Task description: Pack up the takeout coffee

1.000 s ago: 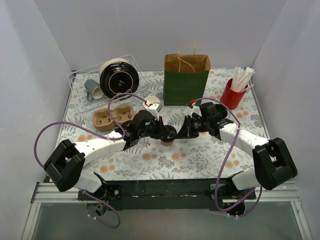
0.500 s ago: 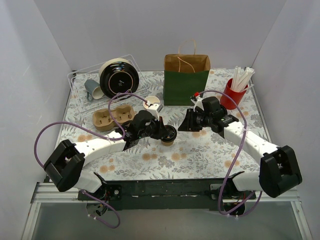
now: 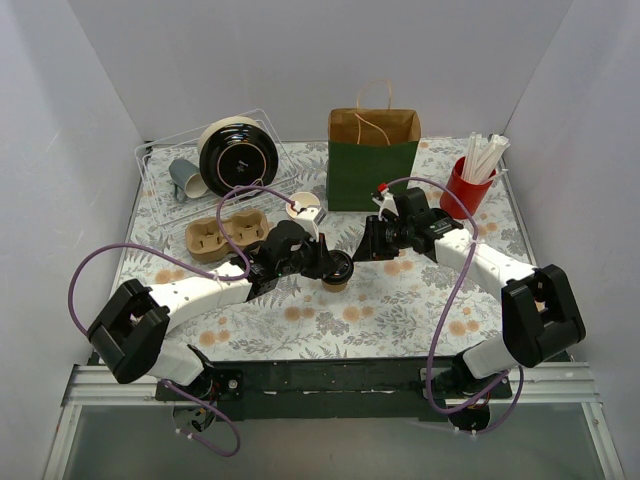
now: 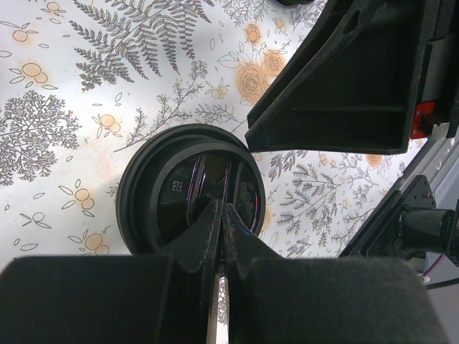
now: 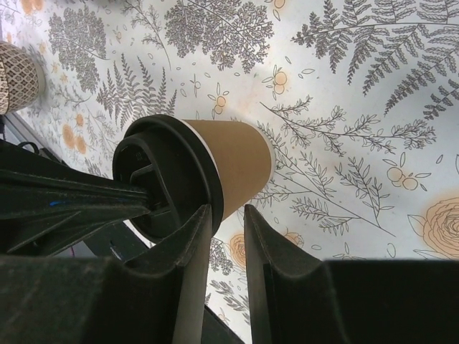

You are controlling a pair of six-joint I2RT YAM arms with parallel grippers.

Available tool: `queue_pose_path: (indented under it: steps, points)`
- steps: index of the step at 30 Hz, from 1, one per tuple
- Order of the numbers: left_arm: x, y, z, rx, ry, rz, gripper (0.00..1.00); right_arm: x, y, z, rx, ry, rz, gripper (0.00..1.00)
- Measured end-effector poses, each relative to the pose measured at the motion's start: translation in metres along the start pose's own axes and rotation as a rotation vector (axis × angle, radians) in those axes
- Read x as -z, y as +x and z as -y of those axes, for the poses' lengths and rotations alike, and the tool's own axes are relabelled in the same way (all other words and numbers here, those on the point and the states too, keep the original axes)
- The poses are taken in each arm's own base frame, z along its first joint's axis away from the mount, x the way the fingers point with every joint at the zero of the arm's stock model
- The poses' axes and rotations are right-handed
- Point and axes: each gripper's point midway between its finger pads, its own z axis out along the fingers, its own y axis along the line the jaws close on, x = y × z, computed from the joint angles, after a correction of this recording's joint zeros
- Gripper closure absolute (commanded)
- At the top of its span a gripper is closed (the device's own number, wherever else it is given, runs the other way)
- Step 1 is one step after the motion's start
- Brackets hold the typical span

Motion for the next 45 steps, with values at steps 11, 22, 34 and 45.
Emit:
queue_pose_path:
  steps: [11,22,34,45]
  points:
    - [0.000,0.001,0.001,0.000,0.006,-0.003,1.00,0.000,0.002,-0.005,0.001,-0.033,-0.014,0.68]
    - [-0.003,0.001,0.002,0.000,0.016,-0.001,1.00,-0.008,0.008,-0.004,-0.008,-0.060,-0.023,0.79]
    - [-0.006,0.001,0.002,0.018,0.045,0.047,1.00,-0.008,0.009,-0.004,0.000,-0.036,0.053,0.82]
    - [-0.005,0.002,-0.001,0.046,0.042,0.074,1.00,-0.014,0.010,-0.003,-0.016,-0.065,0.095,0.83]
